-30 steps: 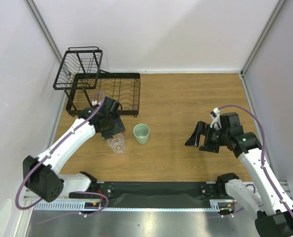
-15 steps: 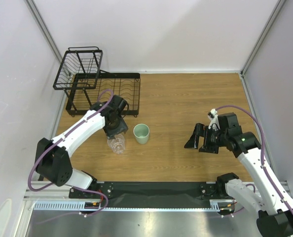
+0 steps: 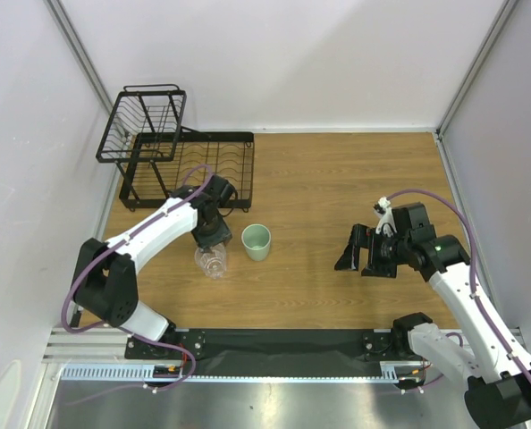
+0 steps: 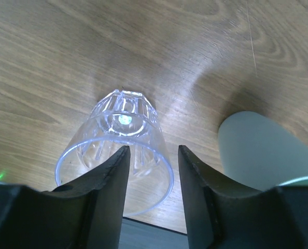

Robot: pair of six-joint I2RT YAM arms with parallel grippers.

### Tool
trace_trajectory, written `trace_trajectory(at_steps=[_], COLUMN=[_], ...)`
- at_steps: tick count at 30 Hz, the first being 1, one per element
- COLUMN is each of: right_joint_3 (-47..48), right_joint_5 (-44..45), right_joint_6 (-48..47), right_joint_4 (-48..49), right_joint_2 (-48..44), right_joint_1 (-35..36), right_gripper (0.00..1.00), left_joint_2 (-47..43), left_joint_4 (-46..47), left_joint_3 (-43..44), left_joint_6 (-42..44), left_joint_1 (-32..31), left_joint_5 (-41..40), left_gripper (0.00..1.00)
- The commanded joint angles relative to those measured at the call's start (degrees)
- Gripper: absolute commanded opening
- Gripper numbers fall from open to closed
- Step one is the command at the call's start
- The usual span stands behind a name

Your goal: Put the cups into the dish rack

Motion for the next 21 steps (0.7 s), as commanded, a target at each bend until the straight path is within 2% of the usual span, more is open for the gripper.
trace_trajectory(at_steps=[1, 8, 10, 12, 14, 21], right_joint_3=[3.0, 4.0, 4.3, 5.0, 5.6, 9.5], right_joint_5=[-0.3, -1.0, -1.2, -1.4, -1.5, -3.5], right_joint_6=[-1.8, -2.3, -2.5, -2.6, -2.7, -2.0], right_joint_4=[0.0, 0.4, 0.6, 0.6, 1.0, 2.7], right_joint_2=[0.6, 2.0, 2.9, 3.8, 4.2, 7.4], right_joint_1=[0.3, 0.7, 1.0, 1.3, 1.8, 3.4], right_gripper=[1.00, 1.00, 0.99, 1.00, 1.00, 1.00], left_joint_2=[0.8, 0.1, -0.6, -1.1, -2.3, -11.1], left_joint_4=[1.1, 2.0, 1.8, 1.5, 0.9, -2.5], left_joint_3=[-0.4, -1.4, -1.5, -1.7, -1.5, 2.5], left_joint_6=[-0.3, 0.2, 0.4, 0.5, 0.7, 3.5], left_joint_1=[0.2, 0.8, 1.1, 1.5, 2.0, 2.5], left_joint_5=[-1.6, -1.5, -1.5, -1.3, -0.8, 1.9], left_gripper=[0.47, 0.26, 0.23, 0.14, 0.00, 0.00])
